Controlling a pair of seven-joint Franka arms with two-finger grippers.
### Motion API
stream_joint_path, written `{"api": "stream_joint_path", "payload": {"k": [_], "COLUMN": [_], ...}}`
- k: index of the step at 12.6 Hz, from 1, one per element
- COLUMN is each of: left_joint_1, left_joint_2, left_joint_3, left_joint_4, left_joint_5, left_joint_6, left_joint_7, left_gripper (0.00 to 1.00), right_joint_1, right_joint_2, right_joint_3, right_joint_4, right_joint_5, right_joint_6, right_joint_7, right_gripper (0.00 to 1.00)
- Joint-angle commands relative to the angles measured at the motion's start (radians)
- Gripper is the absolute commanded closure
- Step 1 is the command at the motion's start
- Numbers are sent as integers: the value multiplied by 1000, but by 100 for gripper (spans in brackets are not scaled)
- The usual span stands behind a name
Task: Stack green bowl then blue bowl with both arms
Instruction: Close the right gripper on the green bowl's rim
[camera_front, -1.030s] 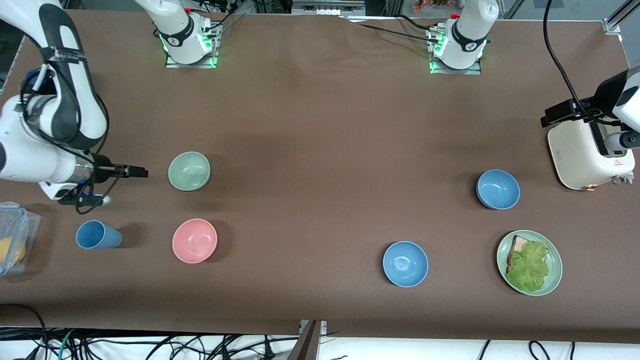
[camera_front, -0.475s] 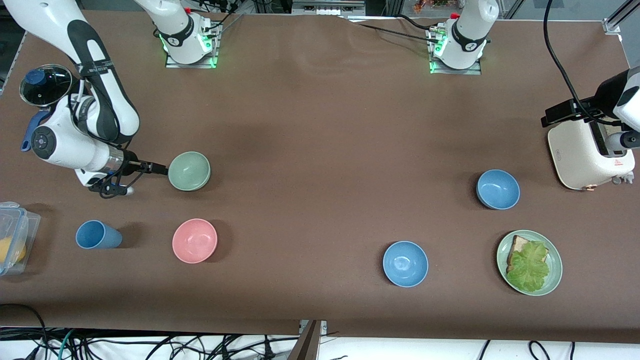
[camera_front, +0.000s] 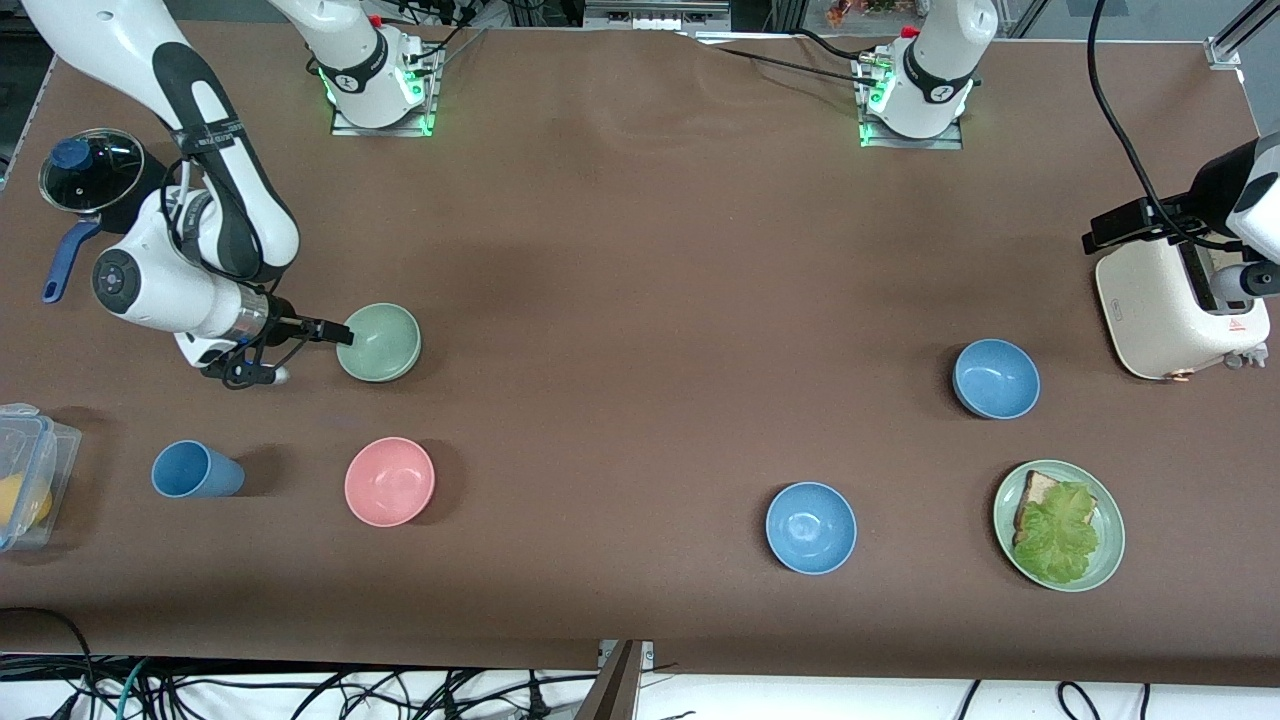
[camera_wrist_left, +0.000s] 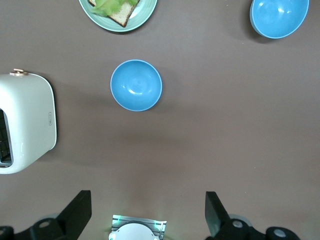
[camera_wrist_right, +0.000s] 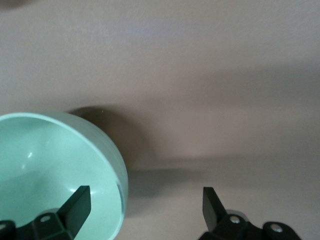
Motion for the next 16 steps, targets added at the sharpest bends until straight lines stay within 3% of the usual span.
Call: {"api": "stream_joint_path", "payload": {"k": [1, 3, 5, 11, 13, 16], "left_joint_1": [3, 5, 5, 5, 5, 5], "left_joint_2": [7, 7, 7, 7, 7, 7], "left_joint_3": [-4, -2, -2, -4, 0, -3], "left_joint_4": [25, 25, 25, 25, 25, 25], "left_joint_5": [-18, -18, -18, -18, -30, -31], "left_joint_6": [-19, -20, -19, -19, -19, -19], "left_joint_7": [-3, -3, -3, -3, -3, -4], "left_gripper": [0, 0, 0, 0, 0, 0], "right_joint_1": [-6, -6, -6, -6, -4, 60], "right_joint_2": [-5, 4, 4, 10, 12, 27], "right_joint_3": [27, 28, 28, 50, 99, 186], "right_joint_4": [-53, -52, -50, -9, 41, 101], "right_joint_5": [18, 18, 19, 22, 24, 22], "right_joint_6": [60, 54, 54, 49, 9, 5], "right_joint_7": [5, 5, 5, 2, 42, 313], "right_gripper": [22, 70, 100, 100, 100, 100]}}
